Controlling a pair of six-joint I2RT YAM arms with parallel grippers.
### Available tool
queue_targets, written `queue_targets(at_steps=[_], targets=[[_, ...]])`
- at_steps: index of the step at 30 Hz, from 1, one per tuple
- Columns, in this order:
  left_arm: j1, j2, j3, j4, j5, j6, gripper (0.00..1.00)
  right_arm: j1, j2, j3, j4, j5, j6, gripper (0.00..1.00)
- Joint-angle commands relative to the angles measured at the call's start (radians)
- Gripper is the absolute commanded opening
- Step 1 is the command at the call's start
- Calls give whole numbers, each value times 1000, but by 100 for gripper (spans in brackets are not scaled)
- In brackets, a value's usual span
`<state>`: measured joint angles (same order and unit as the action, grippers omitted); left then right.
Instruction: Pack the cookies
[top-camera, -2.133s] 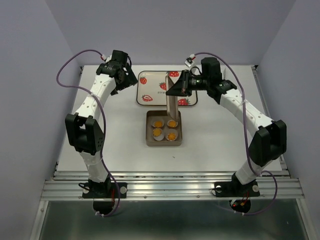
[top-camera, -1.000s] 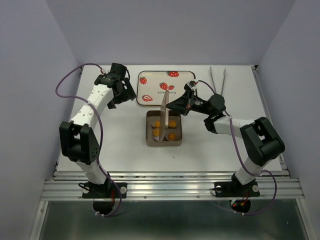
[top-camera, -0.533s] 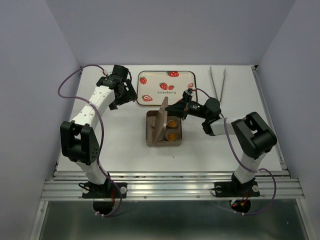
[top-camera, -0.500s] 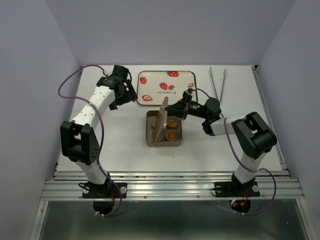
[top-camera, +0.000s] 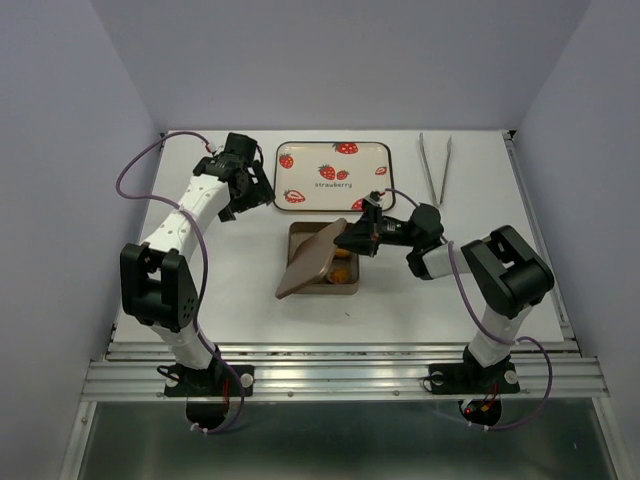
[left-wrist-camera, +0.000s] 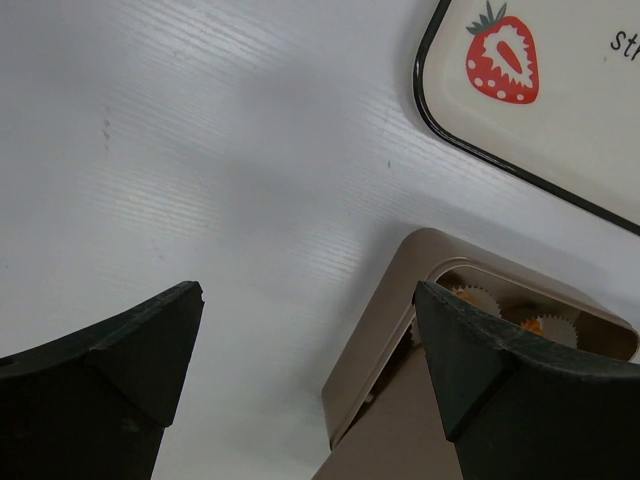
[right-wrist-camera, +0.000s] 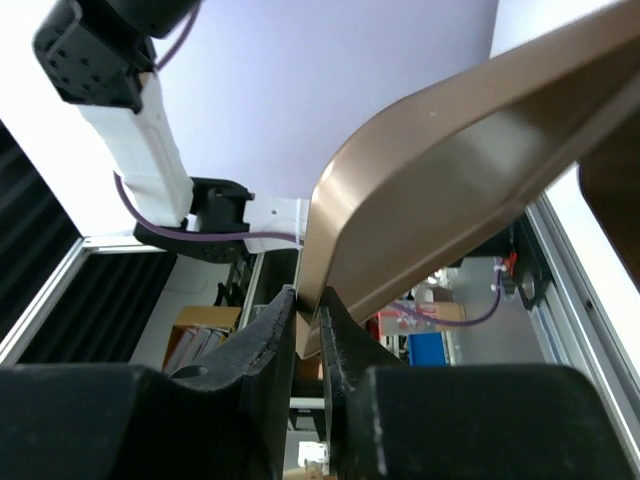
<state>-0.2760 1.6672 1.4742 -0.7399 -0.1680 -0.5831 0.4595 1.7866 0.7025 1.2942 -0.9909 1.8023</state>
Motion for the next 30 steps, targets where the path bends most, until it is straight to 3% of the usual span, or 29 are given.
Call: queue_targets(at_steps=[1,19,24,30], targets=[[-5,-54,-12,19,-11,17,99,-7,-33,-31,269,-60,-34,22],[-15,-43,-37,39,-10,12,99,-79,-59,-110,188,-339,-144,27],[-34,-38,-58,66,-8,9,99,-79,-36,-147,350,-386,-52,25],[-51,-38,-86,85,-8,3,99,-79,14,-204,521,-410,83,30]])
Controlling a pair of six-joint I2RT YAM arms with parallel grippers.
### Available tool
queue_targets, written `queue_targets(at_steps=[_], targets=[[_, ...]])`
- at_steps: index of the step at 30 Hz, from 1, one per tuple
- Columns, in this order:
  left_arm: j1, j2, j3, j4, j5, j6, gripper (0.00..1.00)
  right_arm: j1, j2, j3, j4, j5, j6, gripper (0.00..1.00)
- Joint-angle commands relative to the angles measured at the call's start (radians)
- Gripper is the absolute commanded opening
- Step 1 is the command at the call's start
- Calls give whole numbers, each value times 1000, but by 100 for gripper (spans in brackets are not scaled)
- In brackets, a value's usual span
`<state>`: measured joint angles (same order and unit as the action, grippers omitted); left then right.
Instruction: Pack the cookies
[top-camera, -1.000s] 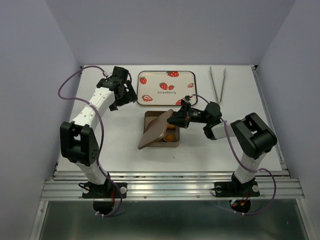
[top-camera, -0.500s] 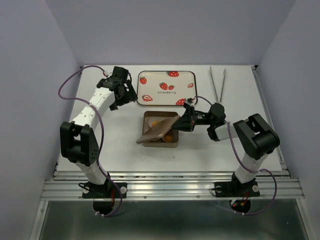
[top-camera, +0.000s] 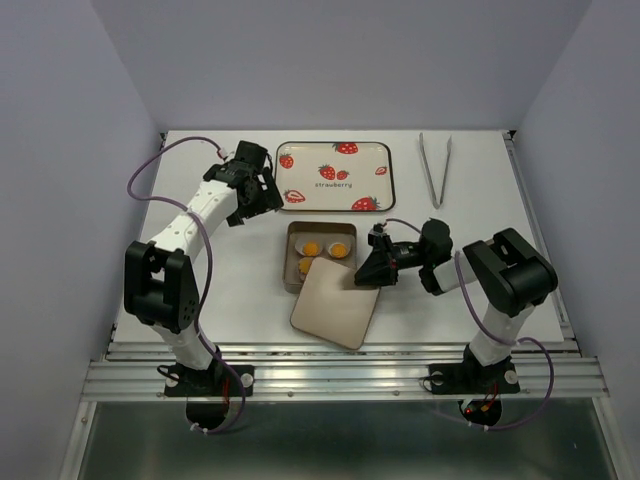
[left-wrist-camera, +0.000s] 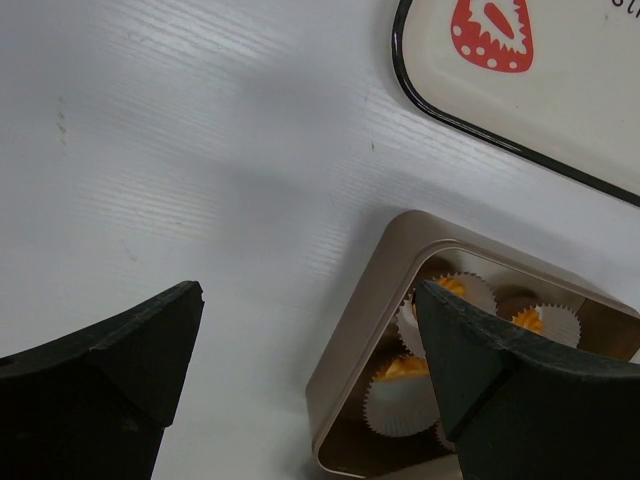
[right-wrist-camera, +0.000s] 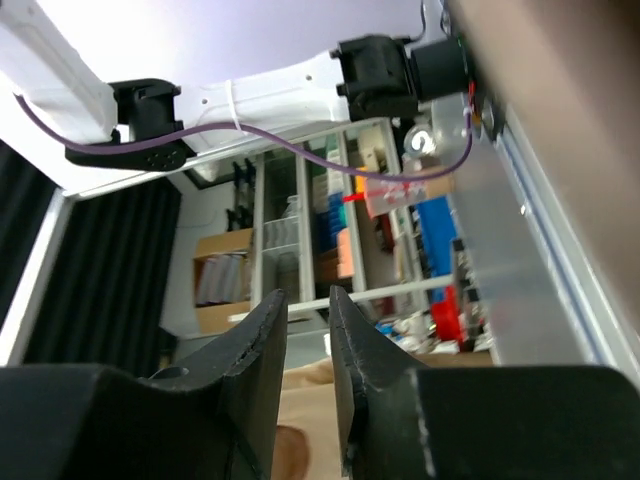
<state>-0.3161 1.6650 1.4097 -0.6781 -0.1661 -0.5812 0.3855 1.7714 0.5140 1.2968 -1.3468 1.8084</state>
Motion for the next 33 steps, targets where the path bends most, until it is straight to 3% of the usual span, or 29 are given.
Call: queue_targets(at_steps=[1,10,12,13,16,18,19,24,25,27,28,31,33], targets=[[-12,-31,-25,25,-9,0,99,-5,36,-15,518,-61,74,30],[-24,-11,43,-29,-4,-8,99,-16,92,144,518,-72,121,37],[-26,-14,64,-55,-3,-3,99,-36,86,159,516,-58,121,42],[-26,-20,75,-58,-4,1,99,-46,91,185,506,-61,112,50],[-26,-31,58,-55,-1,3,99,-63,103,256,471,-80,63,54],[-29,-33,49,-48,10,-9,99,-101,126,365,374,-107,13,79],[-32,-31,52,-48,11,-11,99,-117,137,407,372,-109,12,100],[-51,-24,124,-87,-29,-14,99,-204,291,780,444,-167,158,100],[-51,-18,149,-92,-41,-19,99,-220,392,948,490,-190,263,100],[-51,-10,176,-104,-59,-16,99,-230,489,1113,480,-221,276,100],[-52,-4,189,-115,-68,-11,99,-231,572,1281,445,-262,275,100],[-52,7,232,-124,-120,-5,99,-279,617,1391,501,-295,296,100],[-51,9,233,-118,-150,-5,99,-325,594,1364,522,-296,286,100]])
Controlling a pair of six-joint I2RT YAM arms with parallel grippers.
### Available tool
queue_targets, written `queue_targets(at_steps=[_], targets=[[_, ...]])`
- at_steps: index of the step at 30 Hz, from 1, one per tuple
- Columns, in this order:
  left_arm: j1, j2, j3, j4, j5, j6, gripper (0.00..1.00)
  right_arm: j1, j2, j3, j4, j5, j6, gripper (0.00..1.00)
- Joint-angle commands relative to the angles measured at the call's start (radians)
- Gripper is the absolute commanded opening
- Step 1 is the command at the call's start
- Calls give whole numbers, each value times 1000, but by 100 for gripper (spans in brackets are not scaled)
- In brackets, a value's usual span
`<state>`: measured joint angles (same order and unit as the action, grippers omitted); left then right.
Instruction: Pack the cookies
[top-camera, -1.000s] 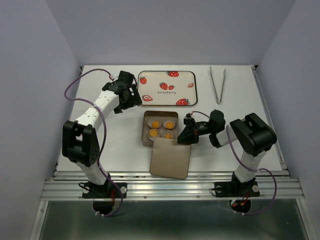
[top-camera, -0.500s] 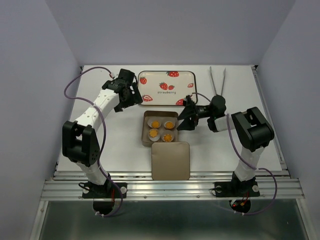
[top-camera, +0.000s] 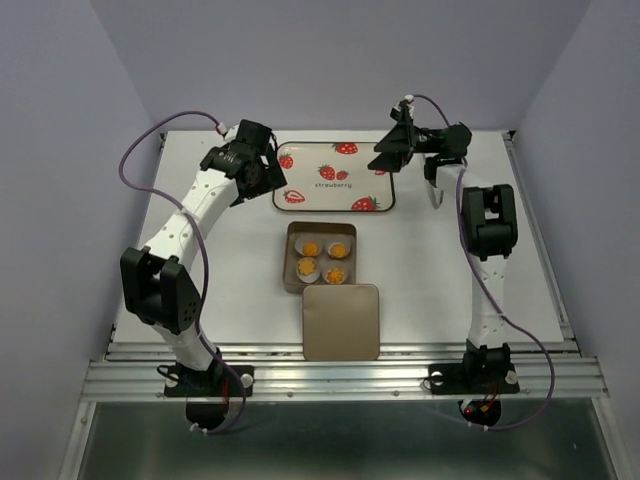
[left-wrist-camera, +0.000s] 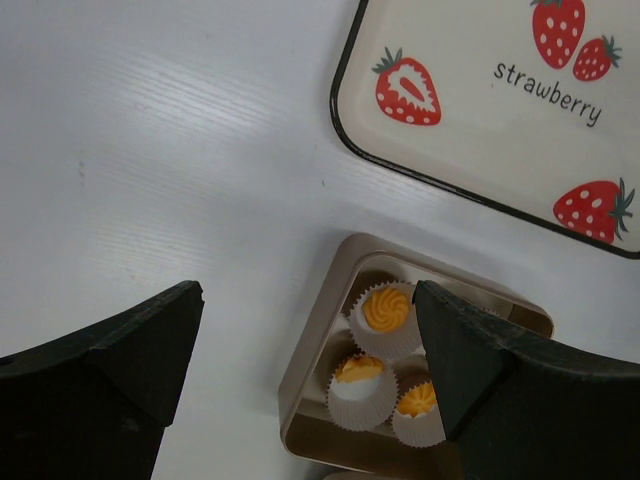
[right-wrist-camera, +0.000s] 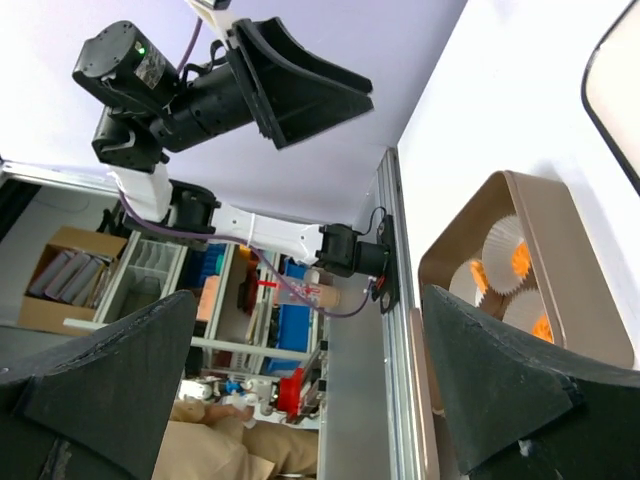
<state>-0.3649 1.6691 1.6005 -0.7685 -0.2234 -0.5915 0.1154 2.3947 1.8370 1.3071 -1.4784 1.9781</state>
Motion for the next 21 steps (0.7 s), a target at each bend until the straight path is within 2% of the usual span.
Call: queue_targets(at_steps=[1,4,6,11,16,19,21], targets=[[-2,3,38,-25,-118,-1,99,-72,-43,16,512,-166,107,100],[-3,0,18,-15,-166,-21,99,-143,-66,-24,511,-166,99,100],[-3,-3,4,4,-192,-18,99,-174,-34,53,509,-165,145,100],[-3,6,16,40,-277,-22,99,-194,14,218,509,-164,125,100],[-3,14,24,80,-304,-10,99,-252,-6,224,501,-161,27,100],[-2,35,67,46,-335,-2,99,-263,17,290,503,-152,1,100],[-3,58,124,-11,-358,-10,99,-273,26,307,468,-152,-71,100]])
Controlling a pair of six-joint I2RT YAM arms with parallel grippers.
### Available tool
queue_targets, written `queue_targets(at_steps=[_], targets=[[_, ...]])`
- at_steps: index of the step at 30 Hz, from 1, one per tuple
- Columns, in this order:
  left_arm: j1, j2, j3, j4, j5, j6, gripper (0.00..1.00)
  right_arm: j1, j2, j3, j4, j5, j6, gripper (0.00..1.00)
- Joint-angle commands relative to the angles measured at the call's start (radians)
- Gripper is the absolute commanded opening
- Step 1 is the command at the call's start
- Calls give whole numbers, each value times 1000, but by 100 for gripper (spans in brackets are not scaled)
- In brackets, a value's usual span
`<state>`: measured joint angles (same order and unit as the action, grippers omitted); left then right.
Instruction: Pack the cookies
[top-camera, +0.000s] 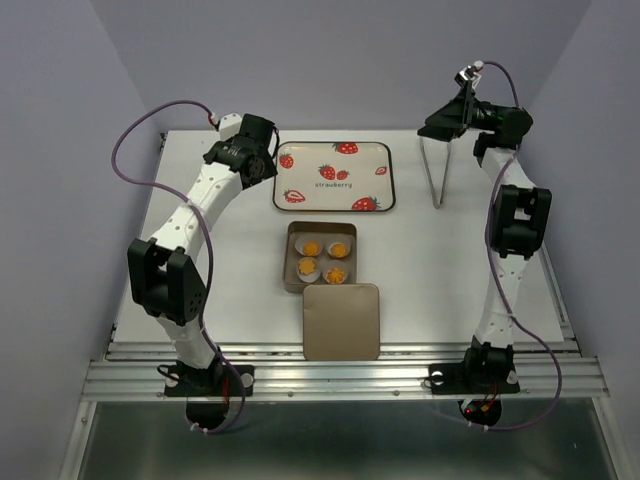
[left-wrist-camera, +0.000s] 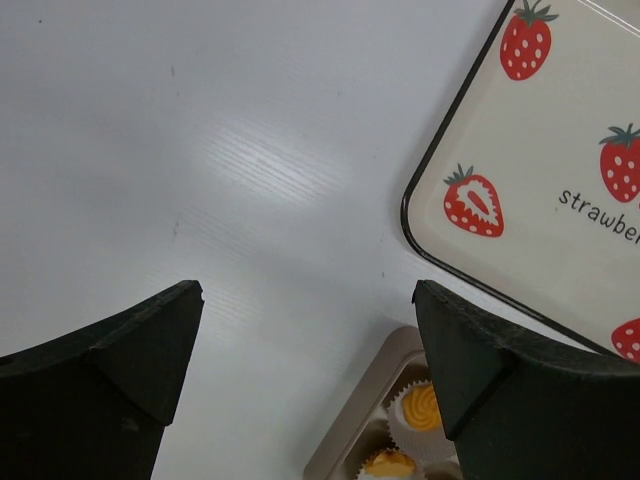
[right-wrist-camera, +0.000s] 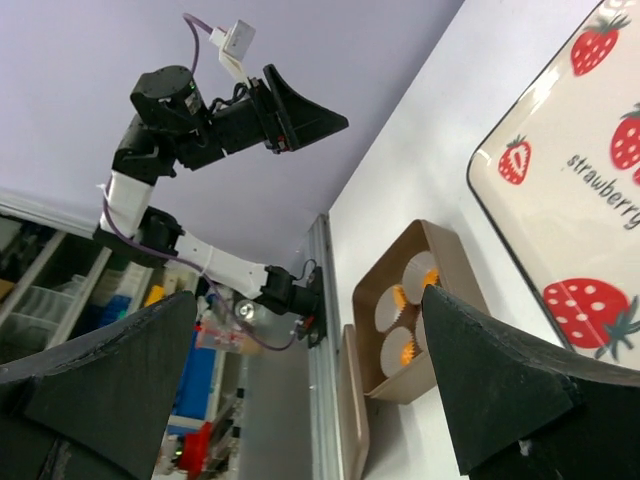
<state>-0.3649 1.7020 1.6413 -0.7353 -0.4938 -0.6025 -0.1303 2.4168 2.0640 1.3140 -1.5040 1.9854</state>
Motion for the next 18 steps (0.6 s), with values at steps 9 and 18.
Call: queue_targets(at_steps=[9,18], targets=[[-3,2,29,104,-196,12,99,-65,122,371,501,-107,-178,100],[-14,-263,-293,468,-230,-6,99,-65,-240,-448,441,521,-847,100]])
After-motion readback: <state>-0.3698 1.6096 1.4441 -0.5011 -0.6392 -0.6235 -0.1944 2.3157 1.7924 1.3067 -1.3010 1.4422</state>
